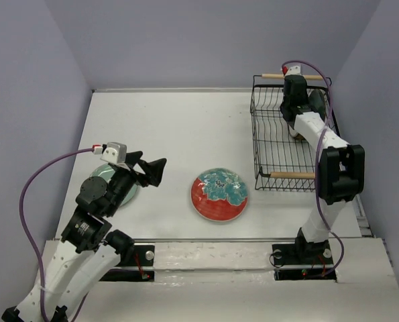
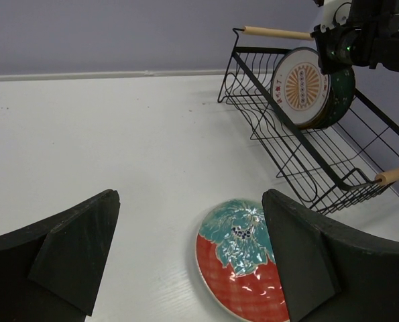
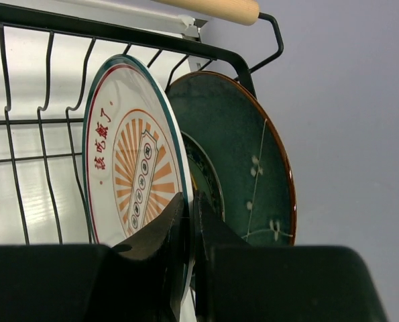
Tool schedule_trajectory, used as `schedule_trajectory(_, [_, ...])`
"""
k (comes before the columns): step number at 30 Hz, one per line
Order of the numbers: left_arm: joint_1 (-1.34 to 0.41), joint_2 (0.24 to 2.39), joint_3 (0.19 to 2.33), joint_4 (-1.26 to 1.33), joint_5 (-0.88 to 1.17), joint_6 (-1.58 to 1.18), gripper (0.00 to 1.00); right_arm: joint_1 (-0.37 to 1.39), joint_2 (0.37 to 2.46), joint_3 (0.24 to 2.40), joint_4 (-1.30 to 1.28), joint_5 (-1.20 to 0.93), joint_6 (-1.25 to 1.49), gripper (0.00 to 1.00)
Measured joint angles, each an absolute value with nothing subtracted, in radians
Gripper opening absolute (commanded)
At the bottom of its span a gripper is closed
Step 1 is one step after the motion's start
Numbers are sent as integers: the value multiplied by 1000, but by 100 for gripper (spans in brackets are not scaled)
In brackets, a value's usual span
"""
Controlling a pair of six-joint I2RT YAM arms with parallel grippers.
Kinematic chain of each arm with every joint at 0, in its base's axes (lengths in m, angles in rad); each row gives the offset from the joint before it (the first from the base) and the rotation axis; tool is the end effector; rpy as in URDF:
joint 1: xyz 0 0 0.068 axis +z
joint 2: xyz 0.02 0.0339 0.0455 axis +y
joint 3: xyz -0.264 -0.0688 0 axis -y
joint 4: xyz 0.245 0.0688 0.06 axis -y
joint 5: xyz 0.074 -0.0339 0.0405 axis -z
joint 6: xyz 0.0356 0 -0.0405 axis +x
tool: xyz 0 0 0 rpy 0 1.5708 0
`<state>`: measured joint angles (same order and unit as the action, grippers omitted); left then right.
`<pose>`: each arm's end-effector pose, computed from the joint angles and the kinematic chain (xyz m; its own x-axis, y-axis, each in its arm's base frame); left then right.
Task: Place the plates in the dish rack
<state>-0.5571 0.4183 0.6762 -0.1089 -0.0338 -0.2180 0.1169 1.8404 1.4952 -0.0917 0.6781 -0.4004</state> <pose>0.0929 -0.0565 0.3575 0.0149 -0.2639 -0.9644 0.5155 0.8285 -0.2188 0.4330 0.0284 0.2985 -0.5716 -0.3728 -0.7309 0.2724 0.7541 -0.5976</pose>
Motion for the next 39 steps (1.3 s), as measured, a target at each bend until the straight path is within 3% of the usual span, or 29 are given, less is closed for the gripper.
schedule_trajectory(4, [-557,422,676,-108,-31,-218,99,116,1845,1495,-79,682,-398,24])
schedule_trajectory(8, [-557,446,676,-99,-2,-220,99,116,1853,1495,-66,683,-376,53])
schedule_trajectory(11, [-557,490,676,-95,33,-226,99,116,1853,1489,-67,682,-351,62])
schedule_trajectory(28, [-557,865,670,-97,253,-321,99,116,1752,1495,-168,579,-149,85])
schedule_trajectory(34, [-557,920,581,-55,278,-412,89,120,1554,1462,-263,284,48,85])
schedule_trajectory(39, [-558,1001,485,33,299,-508,83,197,1266,1285,-149,-2,219,78])
